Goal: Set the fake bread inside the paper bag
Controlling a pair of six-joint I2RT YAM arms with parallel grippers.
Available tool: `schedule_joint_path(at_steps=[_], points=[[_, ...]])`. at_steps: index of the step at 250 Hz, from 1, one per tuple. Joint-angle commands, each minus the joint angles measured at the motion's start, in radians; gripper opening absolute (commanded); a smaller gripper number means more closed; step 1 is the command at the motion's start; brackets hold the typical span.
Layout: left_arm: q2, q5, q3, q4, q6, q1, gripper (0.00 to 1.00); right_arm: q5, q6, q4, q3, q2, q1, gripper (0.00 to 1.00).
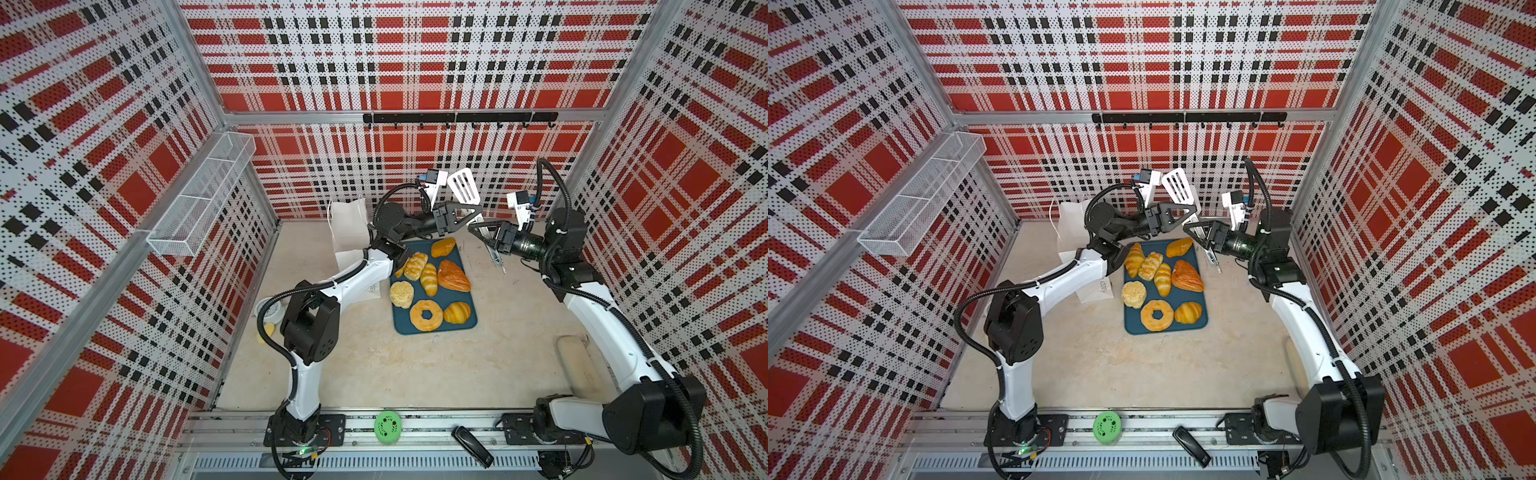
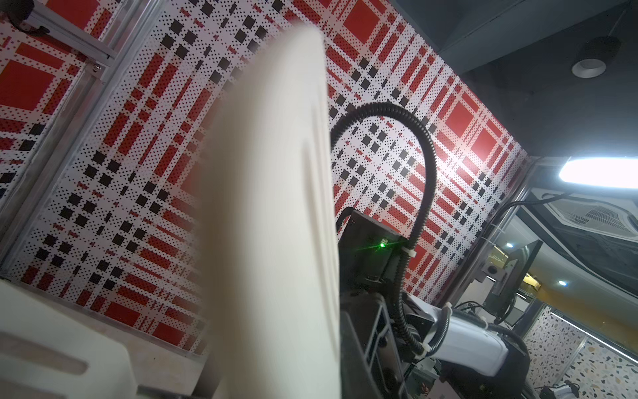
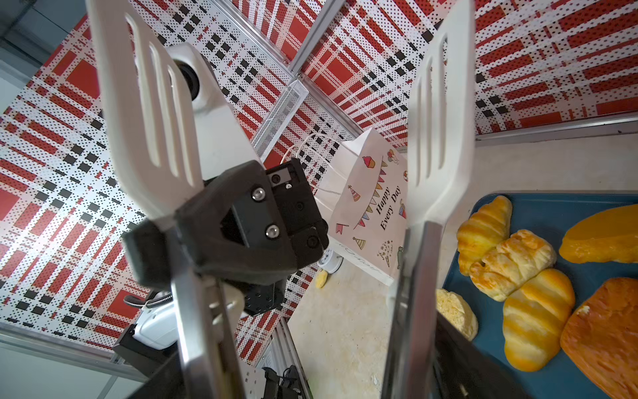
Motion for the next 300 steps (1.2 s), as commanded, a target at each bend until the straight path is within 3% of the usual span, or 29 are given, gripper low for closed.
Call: schedule_joint_path(at_steps=[1,115,214,258,300], points=[[-0.005,0.020,0.001,0.115,-0.051,-0.038,0.00,0.064,0.035,0.063,0.028,0.028,-0.013,0.87],[0.000,0.008,-0.002,0.138,-0.072,-0.047,0.00,0.051,0.047,0.087,0.034,0.041,-0.011,0.84],[-0.001,-0.010,-0.004,0.152,-0.077,-0.039,0.00,0.062,-0.007,-0.008,0.031,0.013,-0.011,0.73],[-0.023,-0.022,-0.027,0.126,-0.049,-0.017,0.12,0.077,-0.056,-0.100,0.021,-0.016,-0.018,0.69],[-0.046,-0.040,-0.070,0.111,-0.029,0.004,0.33,0.090,-0.078,-0.150,0.005,-0.052,-0.035,0.68]])
